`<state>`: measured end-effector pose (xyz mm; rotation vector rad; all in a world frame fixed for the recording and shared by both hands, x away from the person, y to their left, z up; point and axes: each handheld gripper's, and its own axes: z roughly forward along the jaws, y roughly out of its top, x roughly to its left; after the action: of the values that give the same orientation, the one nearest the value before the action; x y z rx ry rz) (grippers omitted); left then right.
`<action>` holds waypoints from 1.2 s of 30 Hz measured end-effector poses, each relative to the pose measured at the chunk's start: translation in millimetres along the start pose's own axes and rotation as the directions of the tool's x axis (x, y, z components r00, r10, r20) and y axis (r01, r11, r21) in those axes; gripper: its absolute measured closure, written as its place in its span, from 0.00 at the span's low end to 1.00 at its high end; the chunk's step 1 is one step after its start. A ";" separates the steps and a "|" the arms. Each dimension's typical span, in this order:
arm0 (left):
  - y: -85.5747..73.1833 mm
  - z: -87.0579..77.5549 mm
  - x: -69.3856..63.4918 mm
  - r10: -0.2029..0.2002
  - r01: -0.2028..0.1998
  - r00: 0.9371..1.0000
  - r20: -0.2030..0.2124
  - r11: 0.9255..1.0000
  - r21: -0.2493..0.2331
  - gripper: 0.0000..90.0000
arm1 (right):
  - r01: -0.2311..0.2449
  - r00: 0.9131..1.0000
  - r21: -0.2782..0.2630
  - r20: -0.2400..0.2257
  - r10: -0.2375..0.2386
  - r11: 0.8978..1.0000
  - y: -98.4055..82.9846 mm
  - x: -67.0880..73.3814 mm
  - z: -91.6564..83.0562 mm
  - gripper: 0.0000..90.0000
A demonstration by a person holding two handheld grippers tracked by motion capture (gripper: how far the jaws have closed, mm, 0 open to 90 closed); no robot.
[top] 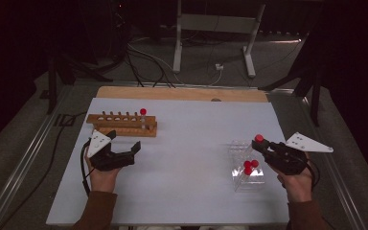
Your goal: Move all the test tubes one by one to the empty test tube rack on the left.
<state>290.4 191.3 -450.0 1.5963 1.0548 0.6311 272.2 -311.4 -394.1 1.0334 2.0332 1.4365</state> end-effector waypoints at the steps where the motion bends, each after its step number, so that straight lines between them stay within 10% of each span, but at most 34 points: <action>1: 0.5 -0.1 -1.0 0.009 -0.009 1.000 0.003 1.000 -0.002 0.01 | 0.001 1.000 -0.001 -0.005 -0.001 1.000 1.1 1.2 2.8 0.83; 18: 15.8 18.7 -43.7 0.050 -0.052 0.992 0.120 0.999 0.012 0.01 | 0.025 0.997 0.012 -0.068 -0.024 1.000 28.4 29.6 38.9 0.83; 36: 26.2 52.4 -109.0 0.118 -0.127 0.955 0.271 0.992 0.014 0.08 | 0.062 0.988 0.048 -0.144 -0.054 0.997 39.9 66.0 71.3 0.83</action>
<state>290.9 69.5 -427.4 1.7294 0.7713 0.4637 294.8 -210.0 -378.6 0.9077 2.1936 1.4718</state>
